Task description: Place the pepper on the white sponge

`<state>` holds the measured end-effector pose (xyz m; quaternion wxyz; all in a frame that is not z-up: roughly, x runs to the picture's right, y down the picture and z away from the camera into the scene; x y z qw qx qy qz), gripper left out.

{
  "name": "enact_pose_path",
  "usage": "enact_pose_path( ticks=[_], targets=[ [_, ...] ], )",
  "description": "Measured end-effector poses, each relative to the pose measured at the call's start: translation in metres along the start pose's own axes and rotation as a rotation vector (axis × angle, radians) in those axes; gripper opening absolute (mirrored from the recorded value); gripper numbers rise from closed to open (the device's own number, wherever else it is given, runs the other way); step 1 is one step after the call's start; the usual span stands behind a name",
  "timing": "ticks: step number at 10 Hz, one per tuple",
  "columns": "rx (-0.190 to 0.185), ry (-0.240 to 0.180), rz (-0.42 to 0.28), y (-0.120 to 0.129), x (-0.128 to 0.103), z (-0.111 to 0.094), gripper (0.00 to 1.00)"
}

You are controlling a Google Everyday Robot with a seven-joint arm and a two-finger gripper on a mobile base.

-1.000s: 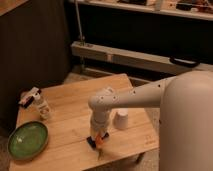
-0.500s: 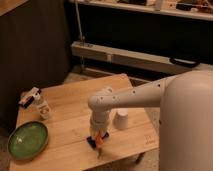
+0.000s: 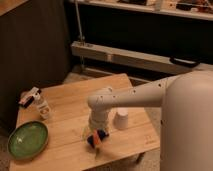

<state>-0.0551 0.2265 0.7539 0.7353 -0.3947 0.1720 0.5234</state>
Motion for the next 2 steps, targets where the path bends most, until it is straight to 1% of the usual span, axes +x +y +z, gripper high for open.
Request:
enact_pose_path(
  ticks=[2],
  targets=[
    [-0.003,-0.026,0.020,-0.005,-0.003,-0.026,0.80]
  ],
)
